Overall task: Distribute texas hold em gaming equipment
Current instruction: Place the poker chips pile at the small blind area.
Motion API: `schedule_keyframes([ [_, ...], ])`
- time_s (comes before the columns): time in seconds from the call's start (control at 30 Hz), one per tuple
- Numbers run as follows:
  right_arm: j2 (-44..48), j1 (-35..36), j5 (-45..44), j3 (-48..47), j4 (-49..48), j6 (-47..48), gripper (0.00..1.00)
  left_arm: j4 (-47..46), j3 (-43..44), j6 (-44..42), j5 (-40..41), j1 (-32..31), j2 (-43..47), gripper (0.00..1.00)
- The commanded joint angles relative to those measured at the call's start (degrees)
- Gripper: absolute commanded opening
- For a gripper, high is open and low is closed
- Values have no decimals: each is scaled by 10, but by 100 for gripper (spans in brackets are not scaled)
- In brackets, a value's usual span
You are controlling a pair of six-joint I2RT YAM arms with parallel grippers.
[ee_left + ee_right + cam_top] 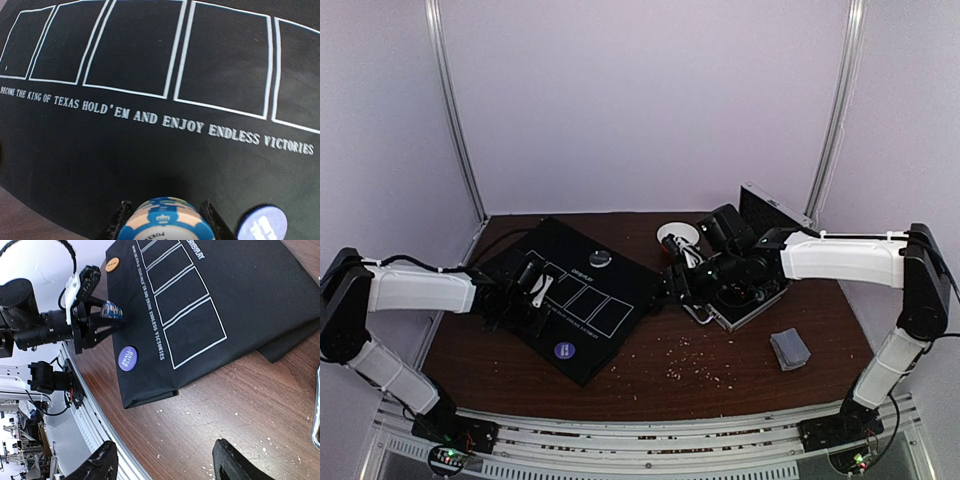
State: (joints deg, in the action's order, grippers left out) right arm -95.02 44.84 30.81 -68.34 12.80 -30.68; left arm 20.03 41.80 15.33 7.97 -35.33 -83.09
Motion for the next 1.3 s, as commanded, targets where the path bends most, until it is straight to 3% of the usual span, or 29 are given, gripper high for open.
schedule_keyframes([
  [0.0, 16, 2, -18, 9, 32, 24, 67, -87, -1, 56, 36, 9, -24, 0],
  [0.47, 14, 2, -13, 4, 36, 26, 67, -77, -29, 93, 23, 11, -53, 0],
  [0.63, 6, 3, -8, -3, 40, 27, 67, -68, -43, 98, 26, 7, -51, 8],
  [0.97, -2, 3, -9, -17, 51, 34, 67, -69, -50, 103, 36, 6, -64, 46],
  [1.27, -2, 3, -12, -28, 66, 41, 68, -66, -49, 103, 39, 5, -68, 55],
])
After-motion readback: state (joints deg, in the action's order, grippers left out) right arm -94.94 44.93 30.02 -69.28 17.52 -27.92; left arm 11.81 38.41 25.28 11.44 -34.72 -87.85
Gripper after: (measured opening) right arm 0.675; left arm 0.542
